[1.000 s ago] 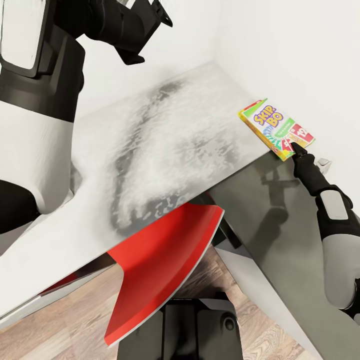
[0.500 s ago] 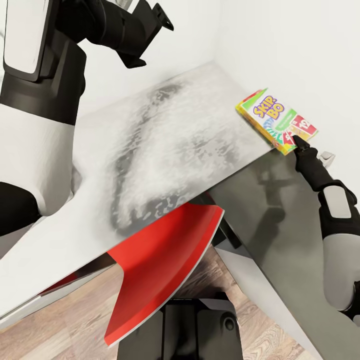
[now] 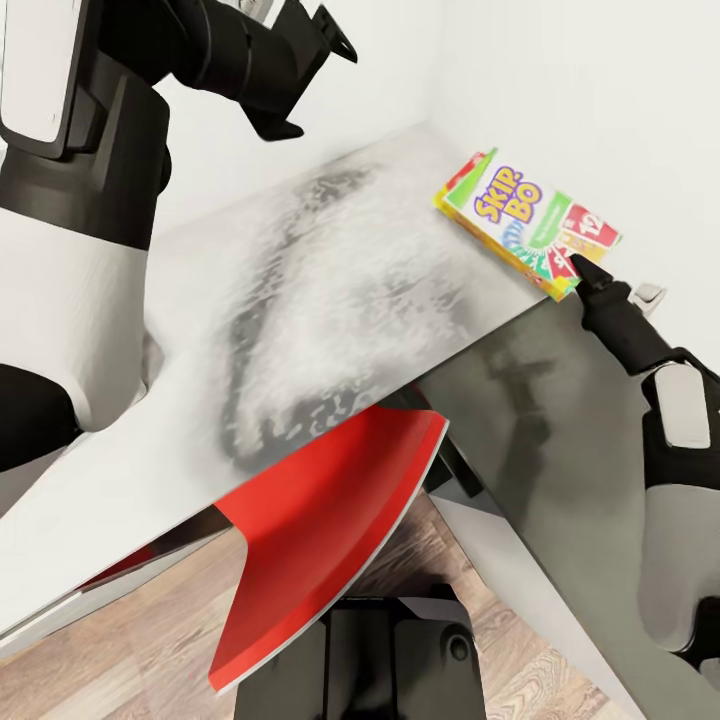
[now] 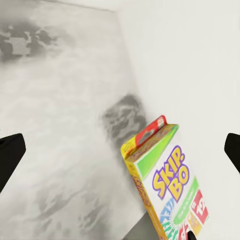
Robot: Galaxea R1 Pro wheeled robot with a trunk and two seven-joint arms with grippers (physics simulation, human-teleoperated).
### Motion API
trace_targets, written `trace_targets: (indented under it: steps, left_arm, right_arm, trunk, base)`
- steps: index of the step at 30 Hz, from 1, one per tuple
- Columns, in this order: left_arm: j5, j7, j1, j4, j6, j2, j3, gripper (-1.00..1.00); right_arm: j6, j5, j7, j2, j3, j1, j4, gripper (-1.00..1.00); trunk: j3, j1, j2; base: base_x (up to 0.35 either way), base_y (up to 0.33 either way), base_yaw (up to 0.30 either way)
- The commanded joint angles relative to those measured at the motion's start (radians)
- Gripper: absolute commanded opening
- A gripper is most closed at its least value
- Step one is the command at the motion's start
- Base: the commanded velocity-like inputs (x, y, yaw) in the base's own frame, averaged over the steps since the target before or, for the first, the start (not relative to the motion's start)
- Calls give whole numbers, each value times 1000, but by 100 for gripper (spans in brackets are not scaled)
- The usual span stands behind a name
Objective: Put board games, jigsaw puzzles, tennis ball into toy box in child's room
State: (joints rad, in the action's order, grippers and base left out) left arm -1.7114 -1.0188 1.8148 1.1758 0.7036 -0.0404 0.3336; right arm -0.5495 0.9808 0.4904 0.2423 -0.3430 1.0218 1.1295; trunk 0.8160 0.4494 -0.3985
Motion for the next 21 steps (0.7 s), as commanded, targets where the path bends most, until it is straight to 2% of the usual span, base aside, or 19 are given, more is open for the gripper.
trace_targets:
  steps: [1,2,6,13,16,21]
  left_arm:
    - [-8,-16,2,-1,3,1,0,100]
    - [-8,-16,2,-1,3,1,0,100]
    - [-13,-36,8,-4,5,10,-4,100]
    - [-14,-45,18,-16,6,18,-7,100]
    - [-14,-45,36,-31,6,21,-8,100]
    - [-15,-43,108,-69,6,32,-25,100]
  right_arm:
    - [-29,3,0,-3,4,-6,33,-100]
    - [-29,3,0,-3,4,-6,33,-100]
    - [-134,-1,-15,-11,31,-47,177,-100]
    - [-206,11,-75,-15,47,-123,305,-100]
    - [-221,28,-91,-15,50,-140,338,-100]
    - [-236,71,-122,-15,54,-157,375,-100]
  trunk:
    - [1,1,-2]
    - [1,1,-2]
    - [1,1,-2]
    - [1,1,-2]
    - [1,1,-2]
    - [1,1,-2]
  base:
    - [0,0,0]
    - [0,0,0]
    - [0,0,0]
    - [0,0,31]
    - [0,0,148]
    - [0,0,208]
